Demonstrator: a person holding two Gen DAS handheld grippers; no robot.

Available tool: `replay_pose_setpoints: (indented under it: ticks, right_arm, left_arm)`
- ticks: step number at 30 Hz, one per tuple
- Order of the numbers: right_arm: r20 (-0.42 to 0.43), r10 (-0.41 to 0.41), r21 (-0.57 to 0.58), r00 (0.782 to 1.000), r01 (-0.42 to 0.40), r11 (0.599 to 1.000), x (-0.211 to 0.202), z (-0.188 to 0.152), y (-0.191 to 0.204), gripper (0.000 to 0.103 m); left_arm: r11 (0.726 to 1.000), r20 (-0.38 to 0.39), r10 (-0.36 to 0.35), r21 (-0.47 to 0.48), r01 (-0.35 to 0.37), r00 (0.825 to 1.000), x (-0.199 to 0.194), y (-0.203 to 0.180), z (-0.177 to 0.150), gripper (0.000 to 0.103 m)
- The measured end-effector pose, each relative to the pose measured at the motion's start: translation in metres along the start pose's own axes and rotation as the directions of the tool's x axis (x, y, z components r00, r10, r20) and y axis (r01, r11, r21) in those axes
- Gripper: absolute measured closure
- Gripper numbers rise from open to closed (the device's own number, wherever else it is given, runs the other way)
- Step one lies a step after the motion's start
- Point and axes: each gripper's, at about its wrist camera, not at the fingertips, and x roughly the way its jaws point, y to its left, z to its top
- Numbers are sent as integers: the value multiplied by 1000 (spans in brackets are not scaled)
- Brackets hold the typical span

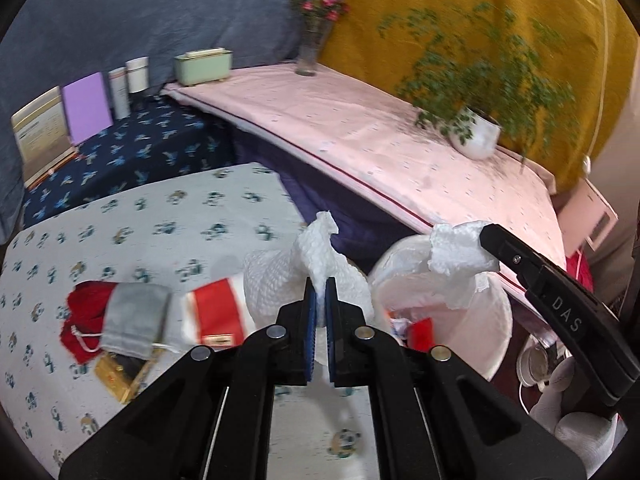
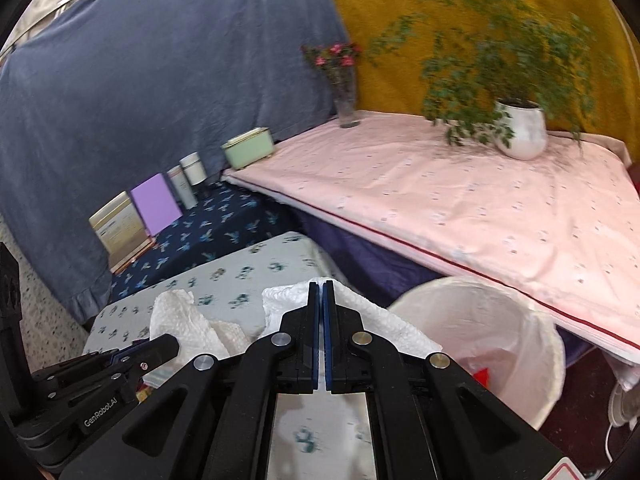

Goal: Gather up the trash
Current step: 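Carry both white tissues with both grippers over the bin, then open both grippers to drop the tissues into the bin, then move both grippers back to the red cloth and grey pouch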

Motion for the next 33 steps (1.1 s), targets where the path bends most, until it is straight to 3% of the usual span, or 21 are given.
replay_pose_setpoints:
  ticks: [11,19,24,33]
  right_arm:
    - [4,-105,92,994,105,990,-14,-11,-79,101]
    - [-11,-130,127,991,131,983,-11,-16,-106,101]
    - [-22,-131,130,991,133,983,-5,-18,-110,101]
    - [-35,-119,118,992,122,985,5,-18,-103,95]
  left_arm:
    - [985,-71,-106,127,115,992,39,-79,-5,99]
    - [976,-100,-122,169,138,987,63,-107,-9,98]
    - [980,-90,-107,160,120,990,65,-104,-11,73]
    - [990,-76,-69,118,77,995,63,-85,-11,58]
